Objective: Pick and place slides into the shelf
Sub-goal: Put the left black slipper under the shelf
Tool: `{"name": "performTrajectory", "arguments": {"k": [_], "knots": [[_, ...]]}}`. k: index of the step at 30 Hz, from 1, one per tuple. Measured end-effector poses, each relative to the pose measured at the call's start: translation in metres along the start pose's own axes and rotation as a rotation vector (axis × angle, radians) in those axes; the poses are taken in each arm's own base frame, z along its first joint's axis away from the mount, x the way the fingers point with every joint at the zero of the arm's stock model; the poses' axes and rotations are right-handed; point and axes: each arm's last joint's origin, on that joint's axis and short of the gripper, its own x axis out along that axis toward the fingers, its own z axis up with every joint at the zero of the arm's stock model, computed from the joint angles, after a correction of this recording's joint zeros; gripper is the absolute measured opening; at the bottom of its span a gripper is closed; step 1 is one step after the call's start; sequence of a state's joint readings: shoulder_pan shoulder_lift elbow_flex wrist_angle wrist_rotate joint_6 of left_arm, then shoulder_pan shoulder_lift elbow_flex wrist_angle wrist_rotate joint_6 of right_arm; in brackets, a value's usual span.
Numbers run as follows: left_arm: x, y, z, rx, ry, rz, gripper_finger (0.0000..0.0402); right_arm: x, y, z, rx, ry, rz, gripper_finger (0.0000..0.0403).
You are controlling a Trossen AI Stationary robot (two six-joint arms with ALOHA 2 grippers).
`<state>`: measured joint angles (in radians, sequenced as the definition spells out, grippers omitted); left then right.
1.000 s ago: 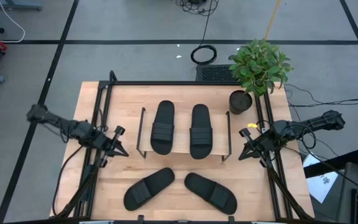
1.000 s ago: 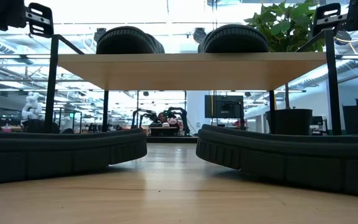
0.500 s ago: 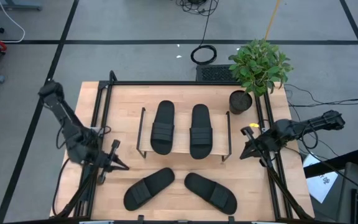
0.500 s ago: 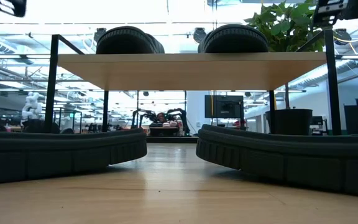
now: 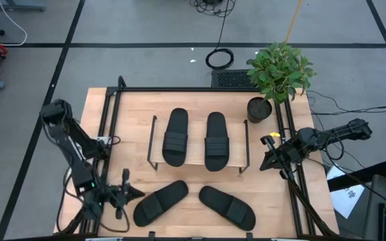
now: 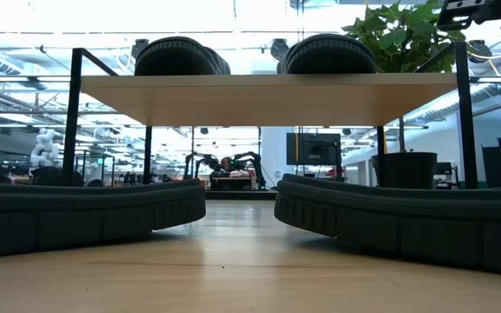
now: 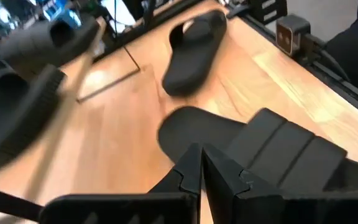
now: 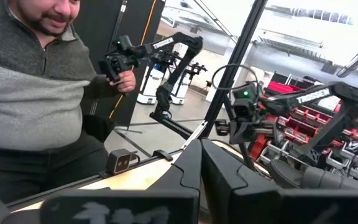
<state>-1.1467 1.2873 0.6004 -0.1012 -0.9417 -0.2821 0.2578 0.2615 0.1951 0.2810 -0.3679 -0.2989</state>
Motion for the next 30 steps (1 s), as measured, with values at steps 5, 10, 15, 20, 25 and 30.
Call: {"name": "performTrajectory", "arguments": {"k": [5, 10, 15, 20, 25, 30], "knots": [[0.004, -0.031, 0.011, 0.028, -0.003, 0.006, 0.0019, 0.0, 0.0, 0.0, 0.002, 0.001, -0.001, 0.0], [0.0, -0.057, 0.026, 0.077, -0.005, 0.057, 0.0019, 0.0, 0.0, 0.0, 0.002, -0.003, -0.001, 0.0], [0.004, -0.069, 0.029, 0.067, 0.075, 0.068, 0.0019, 0.0, 0.0, 0.001, 0.0, -0.006, -0.002, 0.0], [0.016, -0.078, 0.022, 0.013, 0.204, 0.008, 0.0019, 0.0, 0.0, 0.001, -0.003, -0.014, -0.004, 0.0], [0.021, -0.088, 0.013, -0.052, 0.26, -0.03, 0.0031, 0.0, -0.001, 0.002, -0.007, -0.024, -0.007, 0.0], [0.02, -0.088, 0.013, -0.145, 0.258, -0.021, 0.009, 0.0, -0.001, 0.004, 0.007, -0.042, -0.012, 0.0]]}}
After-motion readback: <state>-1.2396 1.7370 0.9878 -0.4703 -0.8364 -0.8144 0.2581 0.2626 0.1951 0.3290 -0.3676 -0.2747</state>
